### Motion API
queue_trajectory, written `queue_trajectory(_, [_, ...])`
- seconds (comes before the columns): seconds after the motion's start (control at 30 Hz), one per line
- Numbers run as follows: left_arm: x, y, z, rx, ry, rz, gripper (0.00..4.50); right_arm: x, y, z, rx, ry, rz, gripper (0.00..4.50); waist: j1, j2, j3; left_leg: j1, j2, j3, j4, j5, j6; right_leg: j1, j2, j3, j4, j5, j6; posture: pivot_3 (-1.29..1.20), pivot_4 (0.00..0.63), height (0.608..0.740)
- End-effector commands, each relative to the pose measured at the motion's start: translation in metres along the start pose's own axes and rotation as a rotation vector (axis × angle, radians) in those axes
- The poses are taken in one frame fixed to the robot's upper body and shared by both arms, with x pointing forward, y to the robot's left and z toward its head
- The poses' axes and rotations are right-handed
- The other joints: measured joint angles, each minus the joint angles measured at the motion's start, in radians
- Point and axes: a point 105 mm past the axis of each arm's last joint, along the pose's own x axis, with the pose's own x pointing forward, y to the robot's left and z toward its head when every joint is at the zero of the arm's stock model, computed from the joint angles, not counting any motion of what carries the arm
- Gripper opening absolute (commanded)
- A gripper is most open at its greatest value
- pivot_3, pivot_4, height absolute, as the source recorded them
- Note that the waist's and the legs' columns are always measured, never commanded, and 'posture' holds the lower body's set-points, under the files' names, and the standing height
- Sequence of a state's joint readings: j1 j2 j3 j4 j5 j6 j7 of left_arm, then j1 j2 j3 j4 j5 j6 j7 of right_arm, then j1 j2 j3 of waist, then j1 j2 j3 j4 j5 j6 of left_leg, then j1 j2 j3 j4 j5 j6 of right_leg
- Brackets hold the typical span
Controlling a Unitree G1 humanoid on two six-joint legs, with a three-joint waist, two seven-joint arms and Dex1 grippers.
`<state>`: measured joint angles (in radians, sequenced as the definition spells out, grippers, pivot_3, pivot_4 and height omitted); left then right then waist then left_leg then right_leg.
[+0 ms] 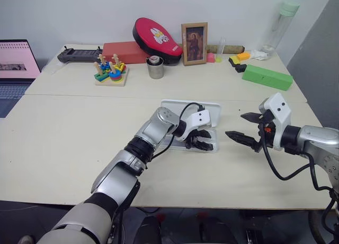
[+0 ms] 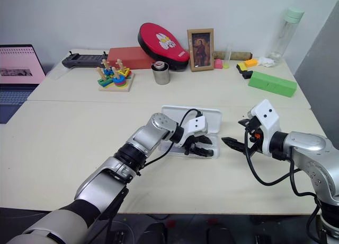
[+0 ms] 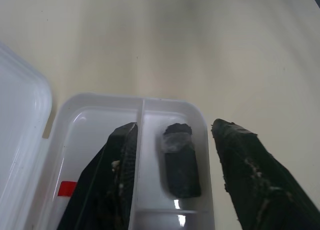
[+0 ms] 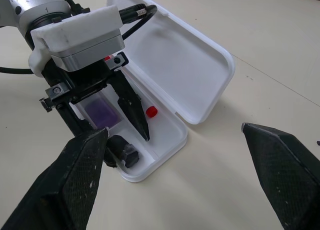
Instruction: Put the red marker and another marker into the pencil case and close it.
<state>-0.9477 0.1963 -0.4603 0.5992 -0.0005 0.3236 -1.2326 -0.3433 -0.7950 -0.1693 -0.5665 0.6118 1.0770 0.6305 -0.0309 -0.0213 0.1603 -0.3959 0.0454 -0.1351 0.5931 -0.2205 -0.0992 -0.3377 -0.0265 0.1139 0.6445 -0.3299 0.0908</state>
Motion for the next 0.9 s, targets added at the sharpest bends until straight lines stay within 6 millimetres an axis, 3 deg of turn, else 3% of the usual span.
queue_trajectory(0.03, [-0.007, 0.003, 0.026, 0.030, -0.078, 0.013, 3.40, -0.003, -0.002, 0.010, -0.033, -0.034, -0.010, 4.50, 0.000, 0.000, 0.000, 0.000, 0.000, 0.000, 0.000, 0.000, 0.000, 0.000, 0.000, 0.000, 0.000, 0.000, 0.000, 0.00, 0.150, 0.740])
queue_trajectory(0.23, [-0.016, 0.001, 0.039, -0.019, -0.155, 0.012, 4.42, -0.004, -0.003, 0.009, -0.031, -0.032, -0.013, 4.50, 0.000, 0.000, 0.000, 0.000, 0.000, 0.000, 0.000, 0.000, 0.000, 0.000, 0.000, 0.000, 0.000, 0.000, 0.000, 0.00, 0.150, 0.740])
queue_trajectory(0.5, [-0.045, -0.013, 0.070, -0.116, -0.363, 0.042, 4.42, -0.010, -0.017, 0.020, -0.061, -0.047, -0.015, 4.50, -0.001, 0.000, 0.000, 0.000, 0.000, 0.000, 0.000, 0.000, 0.000, 0.000, 0.000, 0.000, 0.000, 0.000, 0.000, 0.00, 0.150, 0.740])
queue_trajectory(0.63, [-0.087, -0.008, 0.081, -0.184, -0.528, 0.175, 4.42, -0.004, -0.026, 0.034, -0.094, -0.058, 0.018, 4.50, -0.006, 0.001, 0.000, 0.002, 0.000, 0.000, 0.000, 0.000, 0.000, 0.001, 0.000, 0.000, 0.001, 0.000, 0.000, 0.00, 0.150, 0.740])
queue_trajectory(0.8, [-0.141, -0.001, 0.064, -0.130, -0.603, 0.478, 4.42, 0.023, -0.042, 0.051, -0.141, -0.062, 0.079, 4.50, -0.024, 0.002, 0.000, 0.006, 0.001, 0.001, 0.000, 0.001, 0.001, 0.004, 0.000, 0.001, 0.001, 0.000, 0.000, 0.00, 0.150, 0.740])
queue_trajectory(0.9, [-0.163, -0.008, 0.053, -0.125, -0.614, 0.553, 4.50, 0.042, -0.053, 0.066, -0.160, -0.077, 0.099, 4.02, -0.028, 0.002, 0.000, 0.006, 0.001, 0.002, 0.000, 0.001, 0.001, 0.003, 0.000, 0.001, 0.000, 0.000, 0.001, 0.00, 0.150, 0.740])
